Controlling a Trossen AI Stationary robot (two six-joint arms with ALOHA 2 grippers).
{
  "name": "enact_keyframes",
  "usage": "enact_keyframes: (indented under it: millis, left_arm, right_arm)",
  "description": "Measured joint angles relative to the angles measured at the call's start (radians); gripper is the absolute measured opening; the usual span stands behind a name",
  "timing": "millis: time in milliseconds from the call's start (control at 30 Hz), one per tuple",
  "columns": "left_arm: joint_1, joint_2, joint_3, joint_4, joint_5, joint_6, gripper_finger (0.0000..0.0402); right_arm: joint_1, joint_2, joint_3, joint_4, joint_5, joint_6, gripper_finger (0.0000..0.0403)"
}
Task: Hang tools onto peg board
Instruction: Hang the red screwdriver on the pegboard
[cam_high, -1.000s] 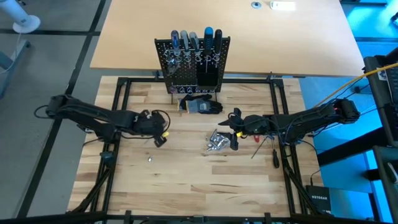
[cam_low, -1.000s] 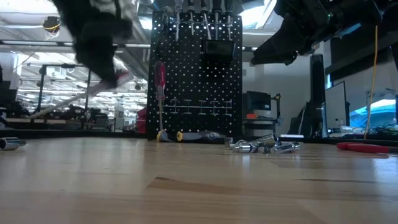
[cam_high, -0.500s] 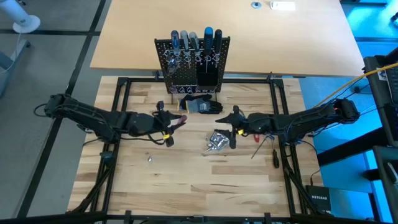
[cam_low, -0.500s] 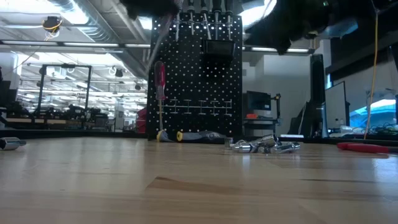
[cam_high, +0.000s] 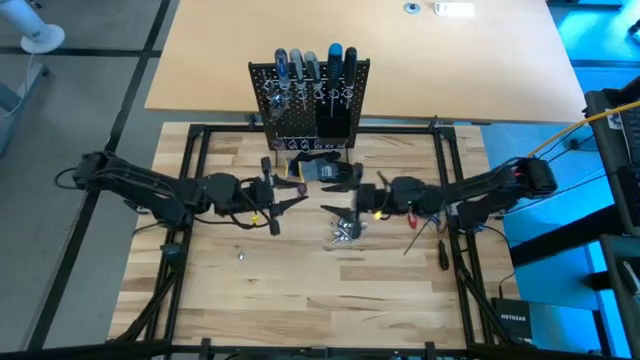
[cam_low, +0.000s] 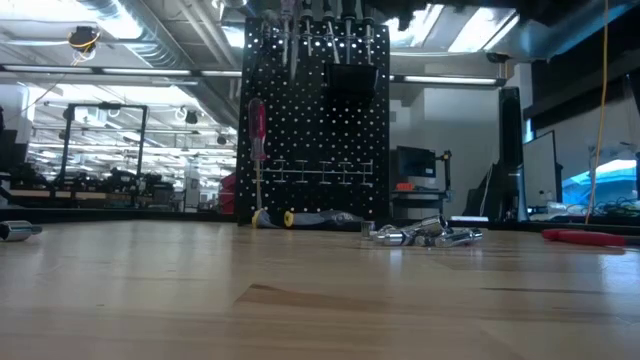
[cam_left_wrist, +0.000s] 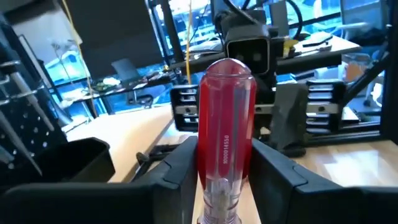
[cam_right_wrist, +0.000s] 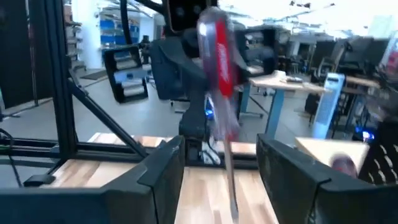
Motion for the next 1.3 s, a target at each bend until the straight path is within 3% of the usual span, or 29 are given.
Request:
enact_keyframes:
  millis: [200, 567, 933, 1133, 1300]
  left_arm:
    - [-0.009, 0.001, 0.000, -0.016, 0.007, -0.006, 0.0109]
    - [-0.029, 0.002, 0.000, -0.010, 0.007, 0.011, 0.0109]
    - [-0.030, 0.001, 0.000, -0.008, 0.008, 0.020, 0.0109]
    - [-0.030, 0.001, 0.000, -0.013, 0.007, -0.004, 0.0117]
    - [-0.028, -0.006, 0.000, -0.043, 0.005, -0.024, 0.0159]
  right_arm:
    - [-0.005, 0.093, 0.142, -0.081, 0.001, -0.106, 0.0198]
    - [-0.007, 0.190, 0.243, -0.130, -0.017, -0.159, 0.0195]
    - [-0.007, 0.192, 0.254, -0.133, -0.039, -0.203, 0.0074]
    - [-0.007, 0.192, 0.254, -0.132, -0.039, -0.223, 0.0073]
    - [-0.006, 0.189, 0.254, -0.133, 0.010, -0.255, 0.0084]
